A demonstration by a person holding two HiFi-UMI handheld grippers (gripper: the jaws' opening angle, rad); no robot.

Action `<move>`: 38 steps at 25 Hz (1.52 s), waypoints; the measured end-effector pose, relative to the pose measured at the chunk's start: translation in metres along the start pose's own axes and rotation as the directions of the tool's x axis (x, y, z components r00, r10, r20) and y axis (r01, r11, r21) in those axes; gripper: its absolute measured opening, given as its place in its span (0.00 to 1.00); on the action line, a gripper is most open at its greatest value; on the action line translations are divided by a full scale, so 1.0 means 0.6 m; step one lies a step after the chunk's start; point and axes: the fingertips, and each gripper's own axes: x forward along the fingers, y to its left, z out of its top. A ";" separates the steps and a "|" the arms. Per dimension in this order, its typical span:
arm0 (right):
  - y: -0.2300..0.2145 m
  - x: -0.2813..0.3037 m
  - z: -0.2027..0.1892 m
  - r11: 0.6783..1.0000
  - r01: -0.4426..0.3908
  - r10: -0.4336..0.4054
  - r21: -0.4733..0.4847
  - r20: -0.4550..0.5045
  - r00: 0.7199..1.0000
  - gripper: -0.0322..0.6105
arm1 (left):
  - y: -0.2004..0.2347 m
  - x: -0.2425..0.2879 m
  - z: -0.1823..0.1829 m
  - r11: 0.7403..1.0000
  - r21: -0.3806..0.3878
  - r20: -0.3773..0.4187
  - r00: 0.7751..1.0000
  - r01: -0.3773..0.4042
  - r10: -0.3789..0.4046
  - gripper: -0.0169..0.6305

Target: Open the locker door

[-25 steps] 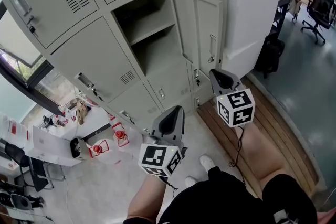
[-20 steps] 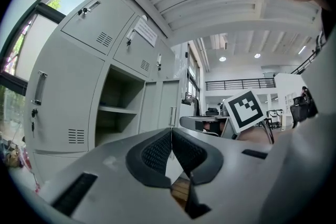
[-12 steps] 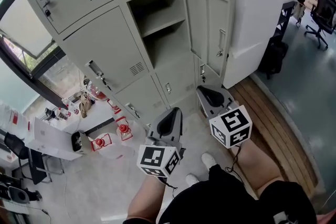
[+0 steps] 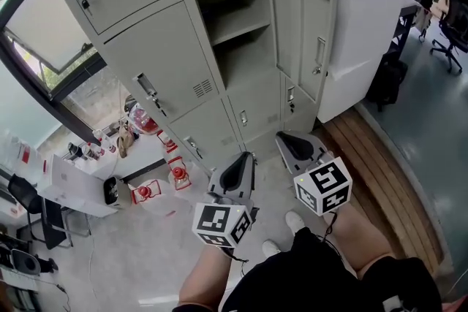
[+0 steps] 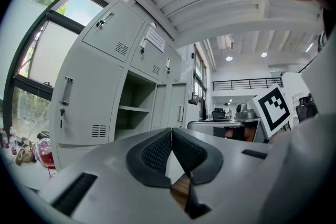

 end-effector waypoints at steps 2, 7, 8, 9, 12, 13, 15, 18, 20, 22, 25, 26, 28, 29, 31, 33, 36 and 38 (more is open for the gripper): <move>0.009 0.000 -0.003 1.000 -0.008 0.008 -0.001 -0.002 1.000 0.13 | 0.003 -0.007 0.000 1.000 0.001 0.001 1.000 -0.004 0.004 0.05; 0.027 0.003 -0.005 1.000 -0.025 0.025 -0.006 -0.004 1.000 0.13 | 0.009 -0.016 0.002 1.000 0.010 0.004 1.000 -0.011 0.011 0.05; 0.030 0.005 -0.004 1.000 -0.030 0.029 -0.008 -0.003 1.000 0.13 | 0.013 -0.017 0.004 1.000 0.012 0.007 1.000 -0.015 0.015 0.05; 0.032 0.008 -0.002 0.999 -0.033 0.033 -0.009 -0.002 0.999 0.13 | 0.018 -0.017 0.007 1.000 0.013 0.010 1.000 -0.020 0.020 0.05; 0.033 0.014 0.001 0.999 -0.040 0.040 -0.012 -0.001 0.999 0.13 | 0.026 -0.014 0.014 1.000 0.015 0.017 0.999 -0.027 0.027 0.05; 0.033 0.015 0.002 0.999 -0.042 0.042 -0.012 -0.002 0.999 0.13 | 0.027 -0.012 0.015 1.000 0.016 0.017 0.999 -0.027 0.027 0.05; 0.030 0.018 0.003 0.999 -0.043 0.043 -0.008 -0.002 0.999 0.13 | 0.028 -0.008 0.017 1.000 0.017 0.016 1.000 -0.026 0.026 0.05; 0.024 0.023 0.005 0.999 -0.041 0.041 0.004 0.002 0.999 0.13 | 0.032 -0.001 0.018 1.000 0.020 0.012 1.000 -0.022 0.022 0.05; 0.021 0.026 0.005 0.999 -0.039 0.039 0.009 0.003 0.999 0.13 | 0.035 0.003 0.017 1.000 0.020 0.010 1.000 -0.021 0.021 0.05; 0.019 0.027 0.002 0.999 -0.036 0.036 0.012 0.001 0.999 0.13 | 0.035 0.006 0.016 1.000 0.019 0.009 1.000 -0.017 0.017 0.05; 0.016 0.025 -0.003 0.999 -0.029 0.029 0.016 -0.002 1.000 0.13 | 0.034 0.010 0.014 1.000 0.018 0.007 1.000 -0.009 0.009 0.05; 0.015 0.025 -0.004 1.000 -0.026 0.026 0.017 -0.003 1.000 0.13 | 0.034 0.012 0.014 1.000 0.017 0.007 1.000 -0.007 0.007 0.05; 0.013 0.025 -0.005 1.000 -0.022 0.022 0.018 -0.004 1.000 0.13 | 0.034 0.014 0.013 1.000 0.015 0.006 1.000 -0.004 0.004 0.05; 0.012 0.025 -0.005 1.000 -0.021 0.021 0.019 -0.004 1.000 0.13 | 0.034 0.015 0.013 1.000 0.014 0.006 1.000 -0.003 0.003 0.05; 0.011 0.024 -0.005 1.000 -0.018 0.018 0.021 -0.004 1.000 0.13 | 0.033 0.016 0.012 1.000 0.014 0.005 1.000 0.001 -0.001 0.05; 0.011 0.023 -0.004 1.000 -0.017 0.017 0.021 -0.002 1.000 0.13 | 0.032 0.017 0.012 1.000 0.016 0.005 1.000 0.005 -0.005 0.05; 0.012 0.022 -0.004 1.000 -0.015 0.015 0.020 -0.001 1.000 0.13 | 0.030 0.018 0.012 1.000 0.017 0.005 1.000 0.009 -0.009 0.05; 0.011 0.022 -0.004 1.000 -0.013 0.013 0.020 -0.002 1.000 0.13 | 0.030 0.019 0.014 1.000 0.018 0.005 1.000 0.011 -0.011 0.05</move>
